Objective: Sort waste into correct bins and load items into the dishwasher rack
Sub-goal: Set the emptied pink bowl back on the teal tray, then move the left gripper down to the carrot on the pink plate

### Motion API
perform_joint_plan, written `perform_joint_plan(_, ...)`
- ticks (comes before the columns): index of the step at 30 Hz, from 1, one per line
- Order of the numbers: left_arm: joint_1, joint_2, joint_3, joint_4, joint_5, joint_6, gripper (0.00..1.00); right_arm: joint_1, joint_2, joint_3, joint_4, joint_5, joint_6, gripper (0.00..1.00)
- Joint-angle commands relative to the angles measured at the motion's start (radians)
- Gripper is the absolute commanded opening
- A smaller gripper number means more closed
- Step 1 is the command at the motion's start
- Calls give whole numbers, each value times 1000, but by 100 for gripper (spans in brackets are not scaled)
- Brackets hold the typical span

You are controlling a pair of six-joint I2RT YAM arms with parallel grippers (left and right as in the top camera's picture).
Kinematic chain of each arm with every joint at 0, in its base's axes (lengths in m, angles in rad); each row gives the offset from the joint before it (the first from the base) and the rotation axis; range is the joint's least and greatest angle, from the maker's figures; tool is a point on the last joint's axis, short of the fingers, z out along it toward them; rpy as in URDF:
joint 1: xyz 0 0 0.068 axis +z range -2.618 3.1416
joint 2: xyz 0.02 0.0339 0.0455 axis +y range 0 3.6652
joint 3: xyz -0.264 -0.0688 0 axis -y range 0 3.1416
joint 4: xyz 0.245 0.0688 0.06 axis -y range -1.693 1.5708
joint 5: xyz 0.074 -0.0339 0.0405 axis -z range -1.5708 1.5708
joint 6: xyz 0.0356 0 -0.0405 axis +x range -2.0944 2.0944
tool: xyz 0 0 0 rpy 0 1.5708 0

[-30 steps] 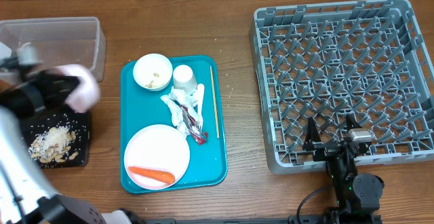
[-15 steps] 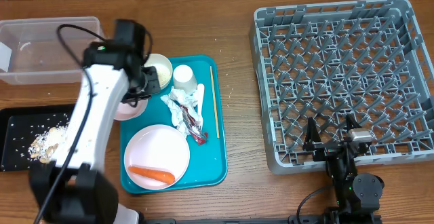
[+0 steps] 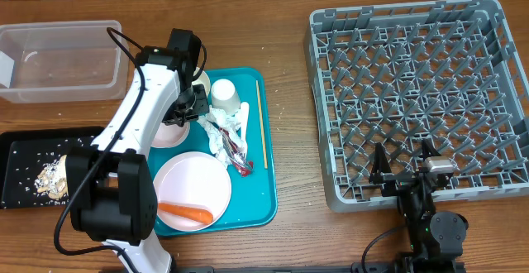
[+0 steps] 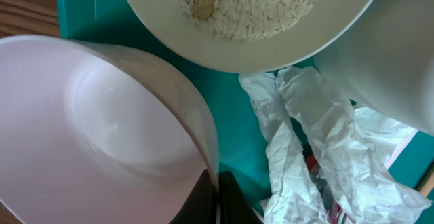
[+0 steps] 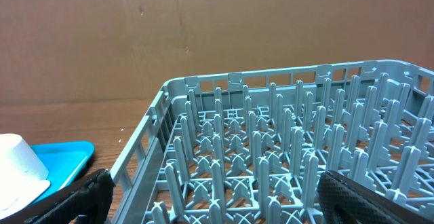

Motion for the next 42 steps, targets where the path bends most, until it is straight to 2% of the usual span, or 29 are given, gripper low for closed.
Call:
perform_joint_plan(1,-8,10,-22,11,-20,-21,4,-1,-8,-10,4,6,-3,100)
perform_joint_plan(9,-7,10,-100,79,-18,-20,5,-1,-8,-10,4,6,-3,100)
perform_joint_plan(11,-7,10,-100,79,-19,-20,11,-1,-8,-10,4,6,-3,100)
perform_joint_plan(13,-7,10,-100,79,-19,-2,27,-1,-8,-10,4,6,-3,100)
perform_joint_plan(17,-7,10,-64,48,-16,50,30,-1,-8,-10,4,6,-3,100)
perform_joint_plan(22,-7,5,86,-83,-17,55,33,-1,-8,-10,4,6,-3,100)
perform_joint_plan(25,-6,5,245,-264,-20,54,36,-1,-8,-10,4,6,-3,100)
perform_joint_plan(26,-6,-3,329,-376,-20,39,39,-1,-8,-10,4,6,-3,100)
perform_joint_plan(28,-6,-22,391,-462,-19,39,42,-1,-8,-10,4,6,-3,100)
perform_joint_plan(30,-8,-60,409,-517,-16,39,47,-1,-8,-10,4,6,-3,100)
perform_joint_plan(31,-8,-77,409,-539,-16,38,54,-1,-8,-10,4,6,-3,100)
perform_joint_plan(33,-8,-124,394,-558,5,32,61,-1,-8,-10,4,6,-3,100)
perform_joint_plan(37,-8,-272,333,-557,63,-47,62,-1,-8,-10,4,6,-3,100)
perform_joint_plan(38,-8,-305,317,-557,63,-71,70,-1,-8,-10,4,6,-3,100)
perform_joint_plan(39,-8,-337,299,-557,69,-89,100,-1,-8,-10,4,6,-3,100)
perform_joint_plan(42,-8,-454,200,-557,110,-175,100,-1,-8,-10,4,6,-3,100)
